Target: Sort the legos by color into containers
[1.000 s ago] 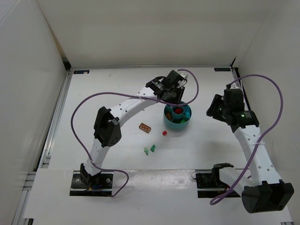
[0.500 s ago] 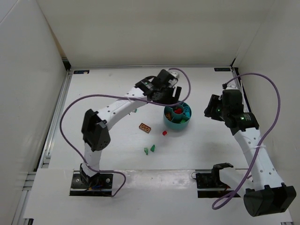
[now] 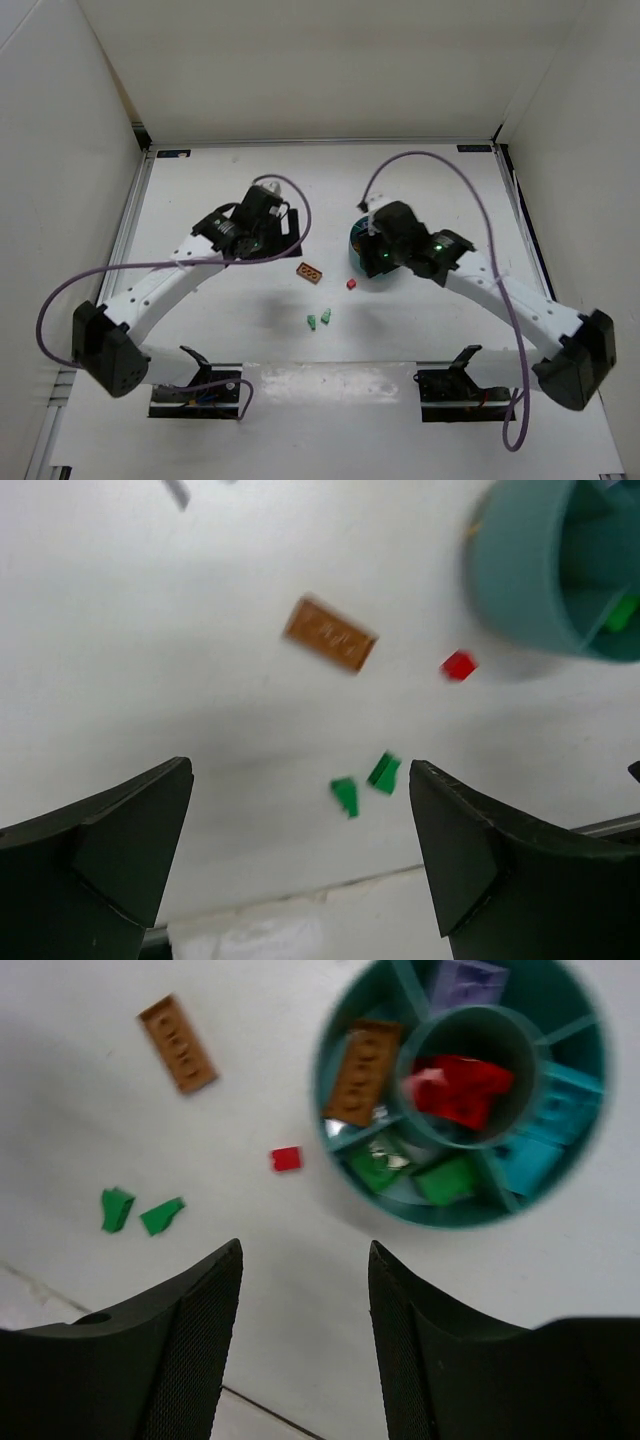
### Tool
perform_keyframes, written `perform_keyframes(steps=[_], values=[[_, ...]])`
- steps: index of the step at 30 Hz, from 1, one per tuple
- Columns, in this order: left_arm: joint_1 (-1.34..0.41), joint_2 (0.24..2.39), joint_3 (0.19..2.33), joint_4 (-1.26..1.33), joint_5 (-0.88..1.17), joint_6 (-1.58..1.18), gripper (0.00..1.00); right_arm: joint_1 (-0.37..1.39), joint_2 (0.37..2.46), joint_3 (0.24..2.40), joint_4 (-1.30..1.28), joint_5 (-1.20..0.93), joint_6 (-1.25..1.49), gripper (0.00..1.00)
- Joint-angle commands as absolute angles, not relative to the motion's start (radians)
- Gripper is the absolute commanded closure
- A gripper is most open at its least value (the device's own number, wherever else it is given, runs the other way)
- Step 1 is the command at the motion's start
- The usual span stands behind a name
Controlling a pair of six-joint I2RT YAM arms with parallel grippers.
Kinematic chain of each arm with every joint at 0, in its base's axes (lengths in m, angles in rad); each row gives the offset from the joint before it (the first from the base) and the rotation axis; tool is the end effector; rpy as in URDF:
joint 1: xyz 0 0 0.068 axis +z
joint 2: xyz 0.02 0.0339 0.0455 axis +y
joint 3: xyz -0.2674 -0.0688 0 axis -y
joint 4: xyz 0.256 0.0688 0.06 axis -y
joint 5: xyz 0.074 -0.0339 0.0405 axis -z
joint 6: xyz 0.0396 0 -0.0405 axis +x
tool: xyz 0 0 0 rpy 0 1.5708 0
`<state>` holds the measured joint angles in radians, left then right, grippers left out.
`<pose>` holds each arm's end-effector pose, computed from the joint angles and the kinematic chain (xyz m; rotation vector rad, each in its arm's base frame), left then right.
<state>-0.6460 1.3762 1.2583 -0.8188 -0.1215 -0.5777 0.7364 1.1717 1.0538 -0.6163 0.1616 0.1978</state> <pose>0.2398 -0.1748 0.3140 0.0360 2.5331 -0.3512 0.1979 0.1708 0.3136 -0.5344 2.2486 0.2954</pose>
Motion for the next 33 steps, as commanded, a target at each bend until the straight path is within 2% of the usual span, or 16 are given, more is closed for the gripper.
perform_keyframes(steps=[1,8,16,27,33], values=[[-0.644,1.252,1.125,-0.873,-0.169,-0.693,0.00,0.860,1.270,1.107,-0.566,0.173,0.207,0.43],[-0.649,0.961,0.892,-0.989,-0.238,-0.865,0.00,1.060,1.504,1.140,-0.523,0.184,0.270,0.43],[-0.652,0.710,0.747,-1.051,-0.291,-0.927,0.00,1.118,1.617,1.083,-0.434,0.195,0.328,0.43],[-0.652,0.738,0.764,-1.051,-0.272,-0.928,0.00,1.137,1.747,1.103,-0.407,0.189,0.388,0.44],[-0.653,0.739,0.755,-1.032,-0.256,-0.928,0.00,1.124,1.747,1.066,-0.399,0.198,0.426,0.44]])
